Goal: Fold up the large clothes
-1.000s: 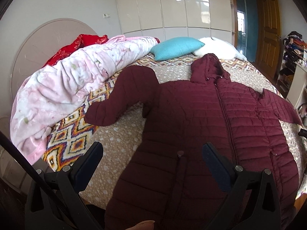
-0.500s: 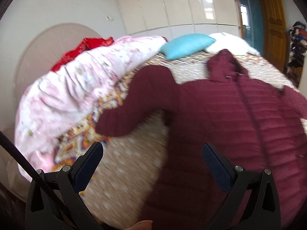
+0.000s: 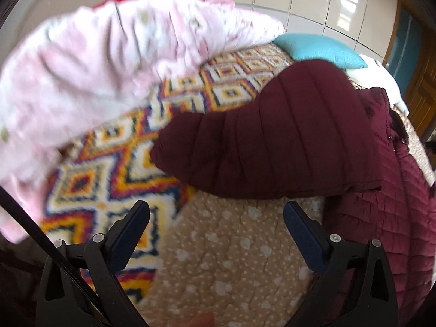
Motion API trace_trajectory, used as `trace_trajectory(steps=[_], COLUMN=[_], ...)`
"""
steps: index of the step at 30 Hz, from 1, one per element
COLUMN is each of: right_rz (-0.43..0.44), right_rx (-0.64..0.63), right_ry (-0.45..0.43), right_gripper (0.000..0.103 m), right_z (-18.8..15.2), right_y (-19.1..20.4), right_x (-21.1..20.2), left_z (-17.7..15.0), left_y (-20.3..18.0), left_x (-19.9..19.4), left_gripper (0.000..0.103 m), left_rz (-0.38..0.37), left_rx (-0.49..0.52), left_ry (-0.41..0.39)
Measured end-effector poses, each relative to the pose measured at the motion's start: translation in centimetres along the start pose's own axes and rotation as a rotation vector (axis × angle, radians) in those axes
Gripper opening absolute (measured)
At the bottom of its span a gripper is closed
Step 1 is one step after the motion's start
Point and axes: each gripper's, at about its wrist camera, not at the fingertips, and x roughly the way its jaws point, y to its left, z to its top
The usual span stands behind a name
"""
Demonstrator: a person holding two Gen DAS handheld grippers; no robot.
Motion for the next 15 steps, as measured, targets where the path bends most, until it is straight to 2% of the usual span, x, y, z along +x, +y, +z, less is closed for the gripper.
trace_trajectory(steps=[4,6,8,9,12,15], right_rz=[0.064,0.123,0.165,0.171,0.161,0.148], right_rx=[-0.083,-0.126,-0.178,-0.204,-0.36,-0.542], right_ry=[0.062,0.135,0.193,0.215,0.27,0.285], right_gripper=[0.1,0.099,0.092,0.084,0.072,0.072], right_z=[2.2,3.5,4.8,5.1,5.7,5.4], right_y=[2.8,4.8,6.8,7.9,13.9,19.9], right_x=[5.8,10.8,15.7,17.5,25.2,30.9], left_z=[-1.3,-1.9,-2.6,-2.9,-4.7,-6.5], left_y=[0.5,1.5,3.0,3.6,6.6,10.1], left_x=[-0.2,-1.5,-3.2,-3.9,-7.1,-9.7], left_gripper=[0.097,0.097,0.097,0.097,0.097,0.097], left_rz=[0.002,0.028,0.059,0.084,0.176,0.188], left_rx=[0.005,-0.007,-0.021,-0.021,-0.039,-0.094], left_ry=[-0.014,-0.044,-0.079,-0.091,-0.136,-0.175])
